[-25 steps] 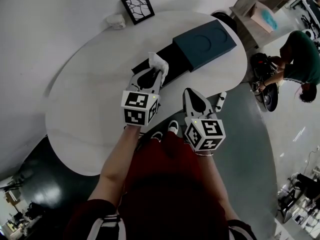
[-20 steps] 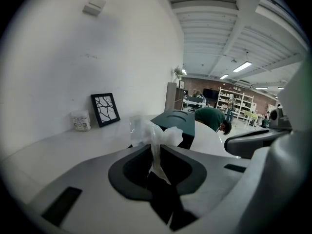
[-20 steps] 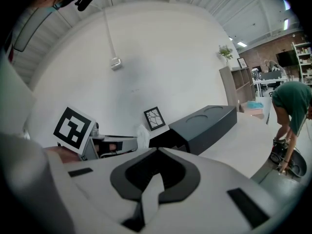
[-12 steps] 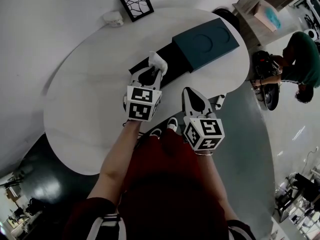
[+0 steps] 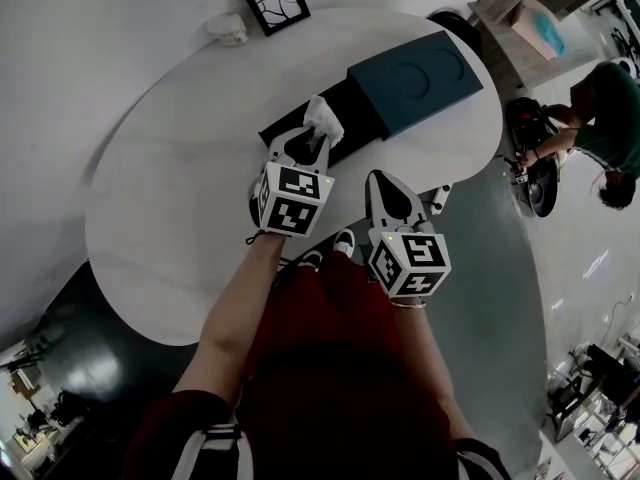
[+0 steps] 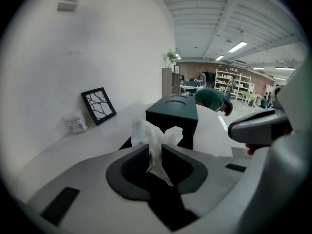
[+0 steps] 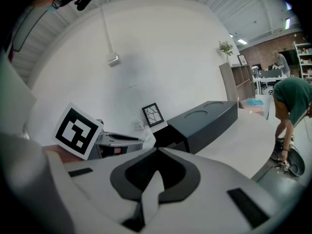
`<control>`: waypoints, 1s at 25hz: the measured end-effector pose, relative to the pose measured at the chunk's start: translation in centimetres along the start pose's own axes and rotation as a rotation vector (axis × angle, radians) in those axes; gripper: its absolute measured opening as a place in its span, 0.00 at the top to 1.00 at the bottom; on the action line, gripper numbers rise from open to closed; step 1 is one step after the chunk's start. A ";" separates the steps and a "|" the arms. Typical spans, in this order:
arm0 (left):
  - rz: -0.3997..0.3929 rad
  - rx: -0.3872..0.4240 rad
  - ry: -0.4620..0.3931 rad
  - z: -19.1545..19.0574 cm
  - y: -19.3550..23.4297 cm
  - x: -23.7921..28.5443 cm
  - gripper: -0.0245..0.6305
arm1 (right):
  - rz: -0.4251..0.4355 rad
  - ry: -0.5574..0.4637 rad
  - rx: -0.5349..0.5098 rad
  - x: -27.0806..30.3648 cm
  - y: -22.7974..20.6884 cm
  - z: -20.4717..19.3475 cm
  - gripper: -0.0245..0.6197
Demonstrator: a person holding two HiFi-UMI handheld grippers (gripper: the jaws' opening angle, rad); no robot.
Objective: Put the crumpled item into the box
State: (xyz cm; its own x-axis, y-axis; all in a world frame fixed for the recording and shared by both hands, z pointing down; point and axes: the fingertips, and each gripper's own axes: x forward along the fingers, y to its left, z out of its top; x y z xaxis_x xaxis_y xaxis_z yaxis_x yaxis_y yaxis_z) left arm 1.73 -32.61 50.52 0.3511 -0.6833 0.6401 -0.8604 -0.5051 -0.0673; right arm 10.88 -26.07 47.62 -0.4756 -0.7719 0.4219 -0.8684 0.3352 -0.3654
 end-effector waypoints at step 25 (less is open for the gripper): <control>-0.021 -0.096 -0.151 1.8 -0.8 -4.7 0.86 | 0.011 -0.060 -0.032 -1.5 1.9 1.5 0.94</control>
State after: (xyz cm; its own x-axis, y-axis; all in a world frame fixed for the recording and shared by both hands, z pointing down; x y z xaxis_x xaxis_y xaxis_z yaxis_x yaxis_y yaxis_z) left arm 1.48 -29.93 46.19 0.4149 -0.7483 0.5176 -0.8811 -0.4724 0.0232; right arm 10.16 -25.04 45.07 -0.4769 -0.7988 0.3667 -0.8675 0.3606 -0.3426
